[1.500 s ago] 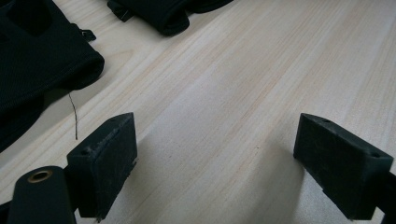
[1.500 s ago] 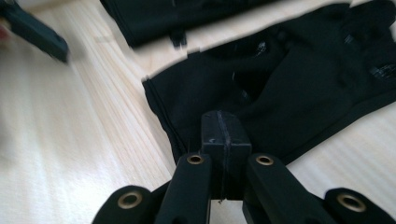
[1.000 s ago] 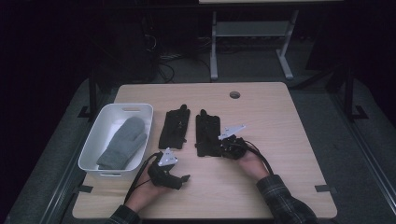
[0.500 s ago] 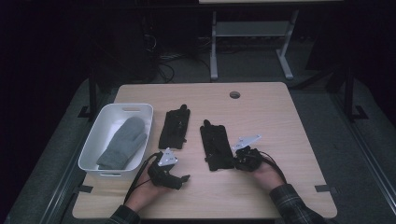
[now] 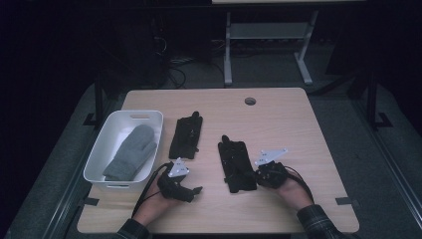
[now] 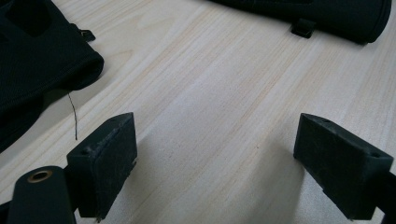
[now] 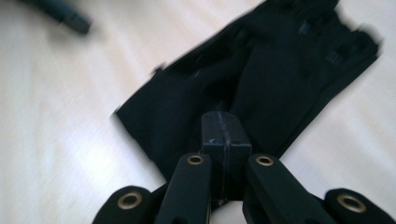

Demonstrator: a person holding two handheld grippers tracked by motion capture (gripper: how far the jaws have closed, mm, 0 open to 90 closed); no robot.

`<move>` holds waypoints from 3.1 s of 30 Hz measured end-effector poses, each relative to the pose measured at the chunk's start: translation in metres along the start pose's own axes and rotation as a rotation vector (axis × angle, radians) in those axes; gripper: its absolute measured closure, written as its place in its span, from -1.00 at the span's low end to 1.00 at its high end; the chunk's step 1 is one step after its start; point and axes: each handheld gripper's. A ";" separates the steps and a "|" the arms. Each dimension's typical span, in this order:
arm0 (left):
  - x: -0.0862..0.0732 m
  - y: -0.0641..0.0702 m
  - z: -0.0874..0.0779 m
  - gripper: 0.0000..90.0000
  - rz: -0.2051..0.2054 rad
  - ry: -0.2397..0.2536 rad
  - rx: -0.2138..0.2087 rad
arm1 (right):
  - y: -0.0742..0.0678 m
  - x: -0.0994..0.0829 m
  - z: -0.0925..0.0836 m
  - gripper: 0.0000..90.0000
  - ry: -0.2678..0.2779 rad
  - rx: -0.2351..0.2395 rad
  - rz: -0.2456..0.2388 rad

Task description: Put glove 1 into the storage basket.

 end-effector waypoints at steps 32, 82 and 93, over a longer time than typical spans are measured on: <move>0.000 -0.001 -0.001 -0.73 0.007 -0.002 -0.008 | 0.015 -0.027 -0.014 1.00 -0.057 -0.085 0.096; 0.012 0.001 0.000 -0.66 -0.018 -0.050 0.004 | 0.071 -0.108 -0.066 -0.79 0.007 -0.331 0.255; 0.047 -0.008 0.001 0.17 -0.072 0.004 0.018 | 0.070 -0.108 -0.065 -0.79 0.007 -0.336 0.262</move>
Point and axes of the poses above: each handheld gripper's, and its own axes: z roughly forward along the jaws, x roughly out of its top, y roughly to its right, and after that the axes turned 6 degrees about -z, right-handed
